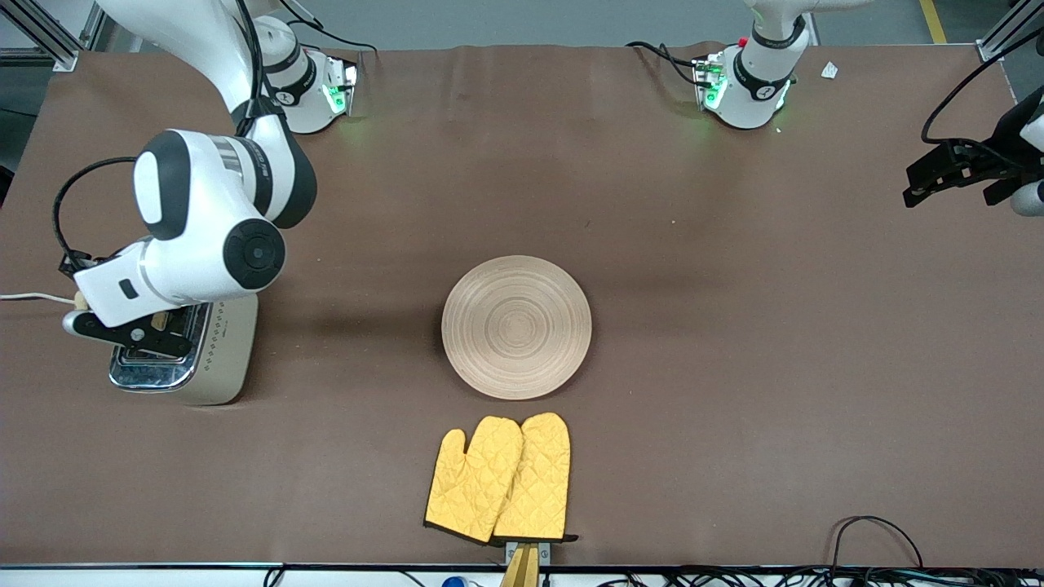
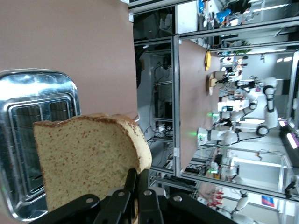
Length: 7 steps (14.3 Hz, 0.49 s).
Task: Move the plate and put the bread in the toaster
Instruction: 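Lift the bread with the right gripper and carry it over the toaster, then lower the bread into the toaster slot with the right gripper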
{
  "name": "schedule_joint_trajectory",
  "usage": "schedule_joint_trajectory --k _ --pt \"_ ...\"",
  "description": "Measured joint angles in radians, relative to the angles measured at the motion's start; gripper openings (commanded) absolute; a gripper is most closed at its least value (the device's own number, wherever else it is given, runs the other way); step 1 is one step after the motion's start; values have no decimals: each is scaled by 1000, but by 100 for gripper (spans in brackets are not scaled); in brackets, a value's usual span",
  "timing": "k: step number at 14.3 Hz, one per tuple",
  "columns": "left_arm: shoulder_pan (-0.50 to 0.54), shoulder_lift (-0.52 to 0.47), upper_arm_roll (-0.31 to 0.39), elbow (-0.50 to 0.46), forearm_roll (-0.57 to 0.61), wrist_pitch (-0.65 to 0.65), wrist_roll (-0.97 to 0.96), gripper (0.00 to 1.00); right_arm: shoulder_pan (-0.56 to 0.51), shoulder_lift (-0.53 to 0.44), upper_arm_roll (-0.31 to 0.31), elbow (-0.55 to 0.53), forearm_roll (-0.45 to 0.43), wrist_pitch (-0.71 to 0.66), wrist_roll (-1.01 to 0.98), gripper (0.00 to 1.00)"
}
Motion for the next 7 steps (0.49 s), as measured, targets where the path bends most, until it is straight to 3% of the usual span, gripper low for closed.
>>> schedule_joint_trajectory --k 4,7 --pt "0 4 0 0 0 0 0 100 0 -11 3 -136 -89 73 99 0" --pt "0 8 0 -1 0 0 1 100 0 -11 3 -164 -108 87 148 0"
